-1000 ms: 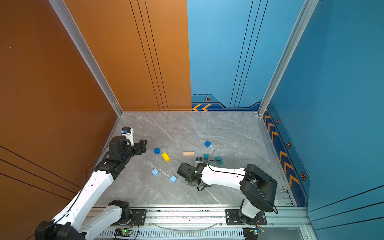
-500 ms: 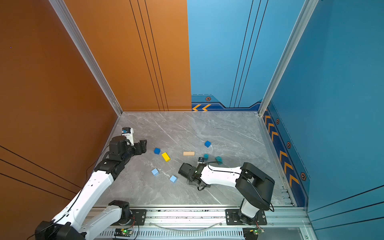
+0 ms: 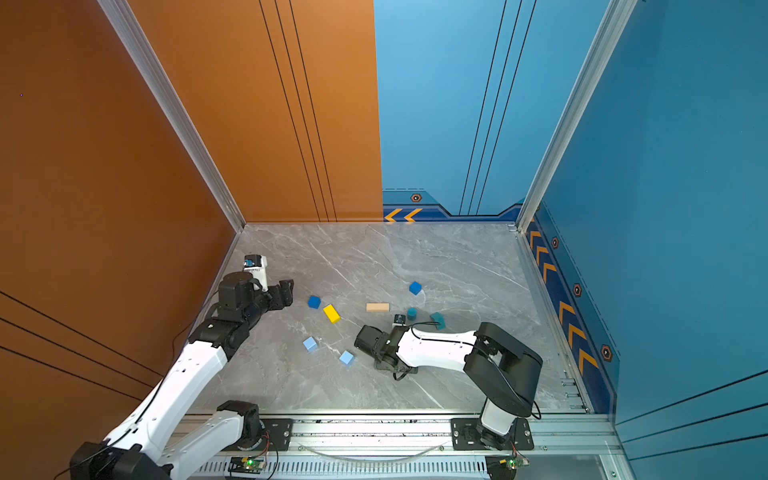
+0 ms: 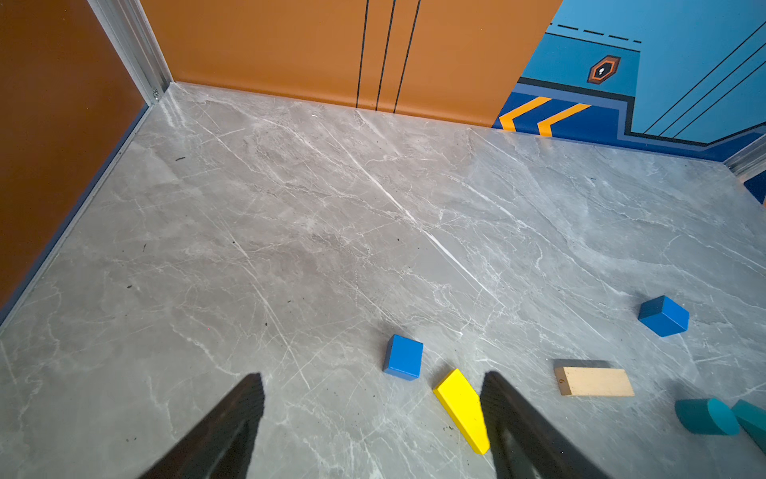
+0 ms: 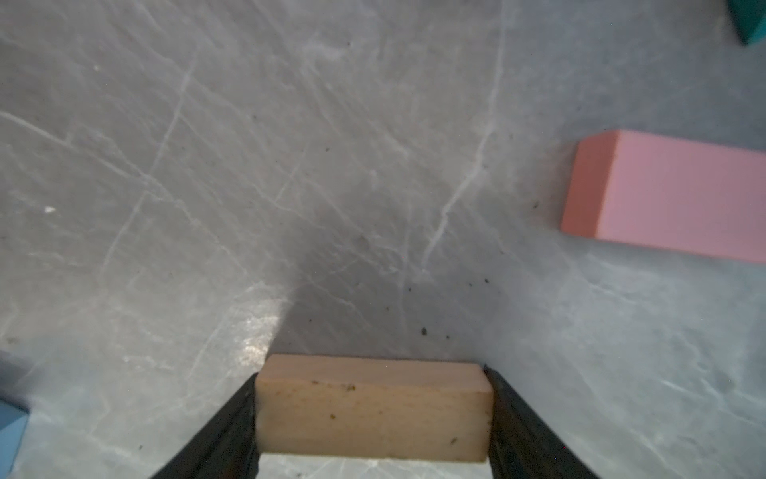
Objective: Build the wood block tower
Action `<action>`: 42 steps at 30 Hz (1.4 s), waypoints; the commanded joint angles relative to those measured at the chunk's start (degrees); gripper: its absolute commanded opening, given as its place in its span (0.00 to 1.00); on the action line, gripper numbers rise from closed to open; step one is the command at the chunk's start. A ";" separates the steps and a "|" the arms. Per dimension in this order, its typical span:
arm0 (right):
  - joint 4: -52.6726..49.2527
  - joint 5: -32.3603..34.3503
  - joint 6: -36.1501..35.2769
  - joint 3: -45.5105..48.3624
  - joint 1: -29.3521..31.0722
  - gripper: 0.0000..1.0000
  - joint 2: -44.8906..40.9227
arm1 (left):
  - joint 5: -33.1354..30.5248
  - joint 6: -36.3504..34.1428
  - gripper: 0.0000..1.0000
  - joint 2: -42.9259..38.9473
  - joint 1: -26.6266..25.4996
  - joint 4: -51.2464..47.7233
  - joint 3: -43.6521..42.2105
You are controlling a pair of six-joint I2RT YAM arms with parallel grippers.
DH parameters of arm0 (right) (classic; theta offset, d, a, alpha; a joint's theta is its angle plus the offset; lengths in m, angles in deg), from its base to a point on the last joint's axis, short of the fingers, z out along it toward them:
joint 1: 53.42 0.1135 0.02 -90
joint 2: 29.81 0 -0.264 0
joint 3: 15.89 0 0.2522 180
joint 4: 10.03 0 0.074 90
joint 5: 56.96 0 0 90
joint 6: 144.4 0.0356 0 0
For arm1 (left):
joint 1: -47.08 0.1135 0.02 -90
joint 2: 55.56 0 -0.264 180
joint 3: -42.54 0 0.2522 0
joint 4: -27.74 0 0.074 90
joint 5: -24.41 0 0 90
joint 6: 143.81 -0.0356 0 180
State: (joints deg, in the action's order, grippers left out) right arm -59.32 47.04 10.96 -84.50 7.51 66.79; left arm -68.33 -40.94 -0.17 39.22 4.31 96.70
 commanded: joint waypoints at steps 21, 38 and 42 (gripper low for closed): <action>-0.93 -5.08 -19.27 -18.36 -8.56 0.74 14.10 | -0.77 -0.80 0.83 1.11 1.05 0.71 -0.15; -0.07 -6.16 -22.47 -24.03 -12.06 0.75 19.19 | 0.31 -0.43 0.82 3.38 1.30 1.32 0.55; -0.16 -5.80 -23.34 -25.16 -12.58 0.75 19.61 | 0.52 -0.40 0.82 3.31 1.33 1.41 0.56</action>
State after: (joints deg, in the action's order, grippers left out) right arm -59.25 41.57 -10.96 -108.24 -4.42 84.58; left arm -68.31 -40.88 2.98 39.97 4.44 96.70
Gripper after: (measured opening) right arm 0.758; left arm 0.824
